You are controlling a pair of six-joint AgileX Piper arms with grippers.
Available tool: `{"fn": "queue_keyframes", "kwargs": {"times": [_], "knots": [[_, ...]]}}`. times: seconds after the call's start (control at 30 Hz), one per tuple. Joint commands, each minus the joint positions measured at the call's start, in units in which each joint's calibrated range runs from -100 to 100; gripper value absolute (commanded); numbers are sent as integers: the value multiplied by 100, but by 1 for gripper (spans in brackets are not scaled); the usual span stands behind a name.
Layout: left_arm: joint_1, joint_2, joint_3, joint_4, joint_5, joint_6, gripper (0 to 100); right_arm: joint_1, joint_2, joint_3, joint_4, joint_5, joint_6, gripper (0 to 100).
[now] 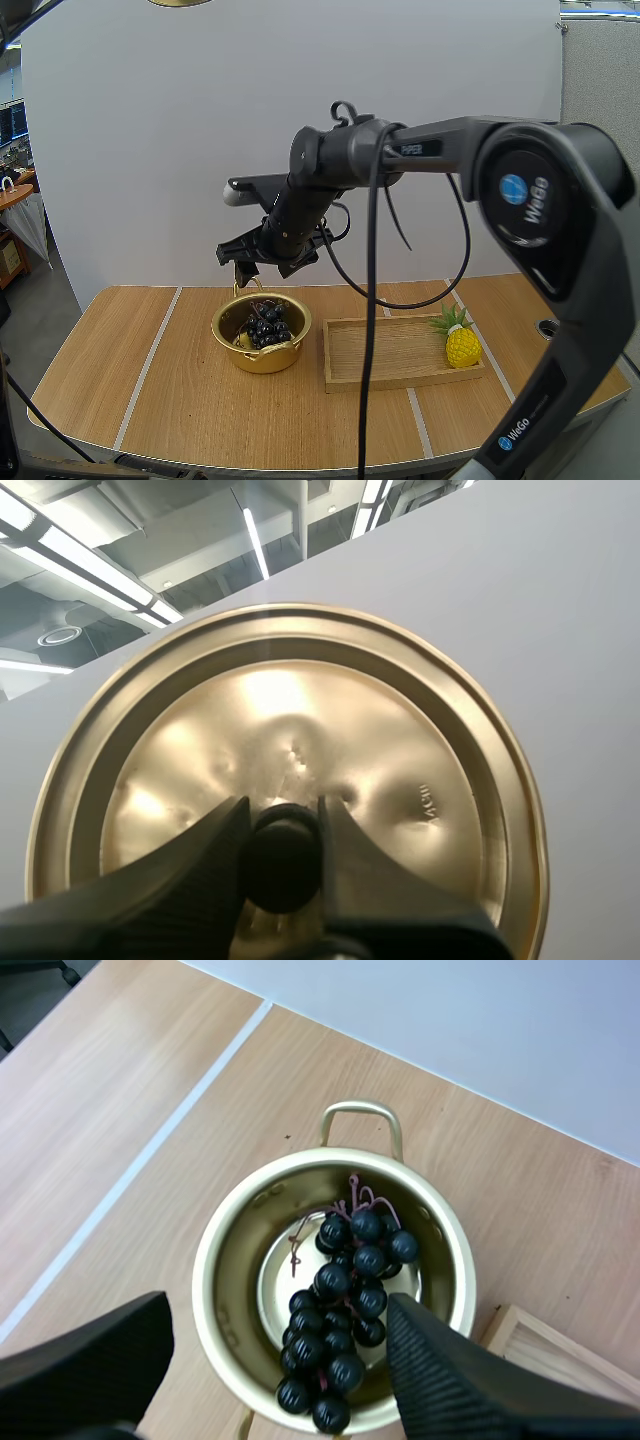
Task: Open the pot, put the grape inside, and close it
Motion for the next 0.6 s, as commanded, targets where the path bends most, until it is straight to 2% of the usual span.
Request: {"fn": "queue_keyframes", "kwargs": {"times": [0.0,0.37,0.57], "knots": [[-17,-35,-56,-4,-274,-43,0,0,-581,406,-15,137,-8,100],[-17,-35,-56,-4,-274,-43,0,0,-1956,1739,-151,119,-38,100],[-17,-35,-56,-4,-274,-43,0,0,-2359,2041,-406,80,-38,98]]}}
